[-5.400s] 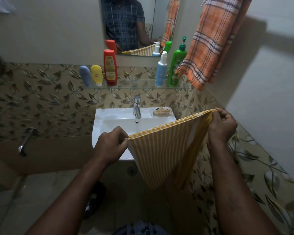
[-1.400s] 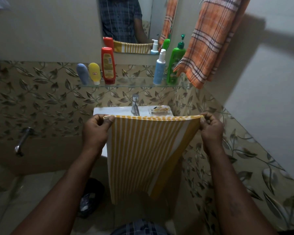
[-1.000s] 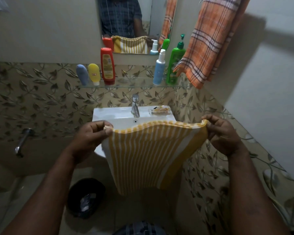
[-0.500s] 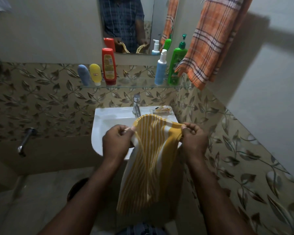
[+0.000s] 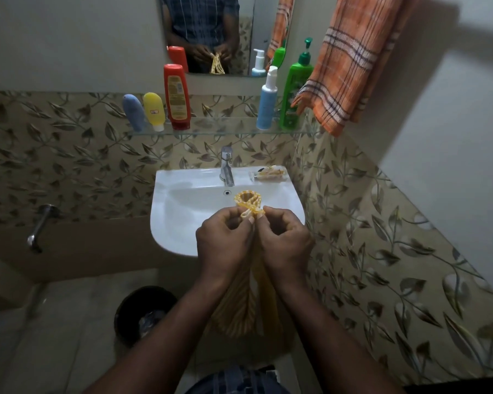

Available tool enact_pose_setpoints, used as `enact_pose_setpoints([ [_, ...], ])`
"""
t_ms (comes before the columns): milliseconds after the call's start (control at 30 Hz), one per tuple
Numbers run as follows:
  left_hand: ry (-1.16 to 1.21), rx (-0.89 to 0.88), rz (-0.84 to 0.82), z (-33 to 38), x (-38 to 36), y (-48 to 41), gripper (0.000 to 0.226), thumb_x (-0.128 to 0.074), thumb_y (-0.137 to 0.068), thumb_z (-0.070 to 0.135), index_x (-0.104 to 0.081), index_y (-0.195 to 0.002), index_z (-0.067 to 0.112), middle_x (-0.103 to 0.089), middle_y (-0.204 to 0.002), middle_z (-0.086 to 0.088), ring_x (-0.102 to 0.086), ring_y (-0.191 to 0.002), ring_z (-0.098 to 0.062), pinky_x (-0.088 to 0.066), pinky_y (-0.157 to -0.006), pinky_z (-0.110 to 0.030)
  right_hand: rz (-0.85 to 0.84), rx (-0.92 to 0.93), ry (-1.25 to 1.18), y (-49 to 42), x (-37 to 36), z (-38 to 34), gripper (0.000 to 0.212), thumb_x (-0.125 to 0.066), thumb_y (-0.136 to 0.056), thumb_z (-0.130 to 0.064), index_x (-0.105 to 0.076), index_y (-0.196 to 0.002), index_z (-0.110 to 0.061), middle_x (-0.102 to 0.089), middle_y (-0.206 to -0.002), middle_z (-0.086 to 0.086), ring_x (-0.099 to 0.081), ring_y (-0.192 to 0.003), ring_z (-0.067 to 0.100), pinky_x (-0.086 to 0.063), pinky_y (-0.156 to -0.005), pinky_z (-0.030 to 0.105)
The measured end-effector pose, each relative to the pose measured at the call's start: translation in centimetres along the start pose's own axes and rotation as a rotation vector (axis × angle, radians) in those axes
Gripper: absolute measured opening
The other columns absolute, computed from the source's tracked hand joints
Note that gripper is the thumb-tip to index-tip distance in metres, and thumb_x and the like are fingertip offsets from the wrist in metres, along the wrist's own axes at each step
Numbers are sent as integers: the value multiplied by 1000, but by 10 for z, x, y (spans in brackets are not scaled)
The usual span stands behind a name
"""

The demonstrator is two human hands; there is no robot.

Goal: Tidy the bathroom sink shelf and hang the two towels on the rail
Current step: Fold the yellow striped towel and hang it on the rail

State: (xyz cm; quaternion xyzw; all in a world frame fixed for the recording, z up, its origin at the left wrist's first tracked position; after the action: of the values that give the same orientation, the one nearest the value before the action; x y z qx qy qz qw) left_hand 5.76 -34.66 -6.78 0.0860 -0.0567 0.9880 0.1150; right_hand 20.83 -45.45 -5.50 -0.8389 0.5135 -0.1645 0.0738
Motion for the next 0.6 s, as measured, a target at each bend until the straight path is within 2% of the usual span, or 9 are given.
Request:
enact_pose_setpoints([
  [133, -19, -18, 71, 3, 5, 6, 14, -83, -89, 25, -80, -102, 24, -78, -85, 15, -74, -81, 3, -51, -64, -6, 14, 57, 8, 4, 4, -8, 13, -84, -87, -18, -81, -100, -20, -75, -81, -18, -74, -79, -4, -59, -74, 15],
  [200, -36, -29, 104, 6, 8, 8, 16, -82, -90, 24, -79, -105, 20, -79, -87, 10, -74, -81, -1, -48, -62, -4, -6, 94, 18, 6, 1, -12, 13, -84, -88, -20, -81, -101, -18, -77, -85, -14, -74, -80, -1, -62, -75, 21],
  [300, -45, -43, 97, 10, 9, 8, 18, -80, -92, 23, -77, -109, 17, -80, -91, 5, -74, -83, -2, -49, -61, -4, -42, 126, 32, 7, -3, -14, 16, -82, -90, -21, -81, -105, -16, -80, -92, -8, -75, -84, 3, -64, -77, 32],
  [433, -65, -67, 95, 12, 10, 7, 20, -79, -94, 23, -77, -112, 14, -80, -95, 4, -75, -87, -4, -52, -65, -6, -21, 208, 23, 7, -1, -21, 16, -83, -88, -14, -82, -103, -12, -78, -98, -3, -75, -87, 7, -64, -75, 34],
  [600, -66, -69, 70, 13, 8, 10, 17, -74, -97, 22, -77, -113, 16, -80, -95, 6, -75, -87, -4, -51, -65, -6, -29, 177, 12, 8, -4, -21, 16, -84, -87, -15, -84, -103, -16, -79, -98, -6, -74, -90, 5, -64, -79, 34],
])
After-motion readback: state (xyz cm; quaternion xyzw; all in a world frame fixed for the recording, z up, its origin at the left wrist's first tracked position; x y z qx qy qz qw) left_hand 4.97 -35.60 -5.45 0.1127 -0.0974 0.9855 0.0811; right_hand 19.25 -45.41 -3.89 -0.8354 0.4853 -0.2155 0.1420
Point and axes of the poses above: each hand's wrist, its own y-axis away from the middle knuckle, its own x-axis out of the back of the hand, z = x × y, the point moved 10 cm from there along -y, towards the middle knuckle
